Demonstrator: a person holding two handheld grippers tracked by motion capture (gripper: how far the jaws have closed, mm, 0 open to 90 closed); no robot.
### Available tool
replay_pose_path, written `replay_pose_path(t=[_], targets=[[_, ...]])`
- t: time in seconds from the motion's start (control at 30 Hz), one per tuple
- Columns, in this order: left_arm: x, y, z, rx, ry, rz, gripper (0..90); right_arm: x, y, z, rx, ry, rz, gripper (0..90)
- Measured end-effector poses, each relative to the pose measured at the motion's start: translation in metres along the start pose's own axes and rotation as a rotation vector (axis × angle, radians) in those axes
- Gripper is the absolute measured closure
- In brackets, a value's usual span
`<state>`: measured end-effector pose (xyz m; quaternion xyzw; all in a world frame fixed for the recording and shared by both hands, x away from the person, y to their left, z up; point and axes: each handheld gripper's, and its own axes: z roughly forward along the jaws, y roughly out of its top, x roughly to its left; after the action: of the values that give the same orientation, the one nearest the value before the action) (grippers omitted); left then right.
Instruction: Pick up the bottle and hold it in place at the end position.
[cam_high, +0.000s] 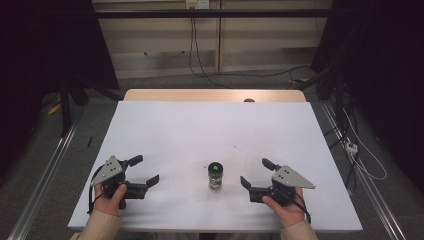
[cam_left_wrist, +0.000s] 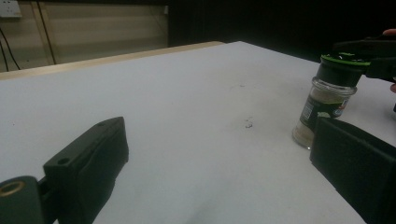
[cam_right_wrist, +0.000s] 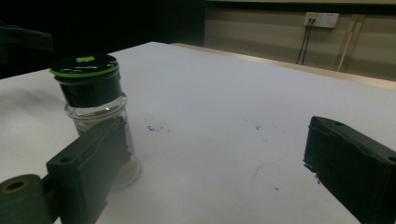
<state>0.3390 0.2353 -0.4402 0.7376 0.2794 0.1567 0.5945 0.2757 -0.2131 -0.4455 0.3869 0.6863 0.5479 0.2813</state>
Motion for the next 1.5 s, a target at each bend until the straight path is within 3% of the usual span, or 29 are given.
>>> replay_pose_path(t=[0.43,0.63,1.1,1.5], targets=[[-0.001,0.0,0.001,0.006,0.0,0.001,4.0,0.028,0.004,0.022,0.04,0.143,-0.019,7.3],[-0.001,0.0,0.001,0.008,-0.005,0.009,4.1,0.033,0.005,0.031,0.05,0.149,-0.018,8.0],[-0.001,0.0,0.001,0.014,-0.003,0.015,4.1,0.048,0.008,0.054,0.087,0.246,-0.023,25.5],[0.0,-0.001,0.002,0.017,-0.007,0.018,4.0,0.05,0.006,0.068,0.136,0.261,-0.024,34.0]])
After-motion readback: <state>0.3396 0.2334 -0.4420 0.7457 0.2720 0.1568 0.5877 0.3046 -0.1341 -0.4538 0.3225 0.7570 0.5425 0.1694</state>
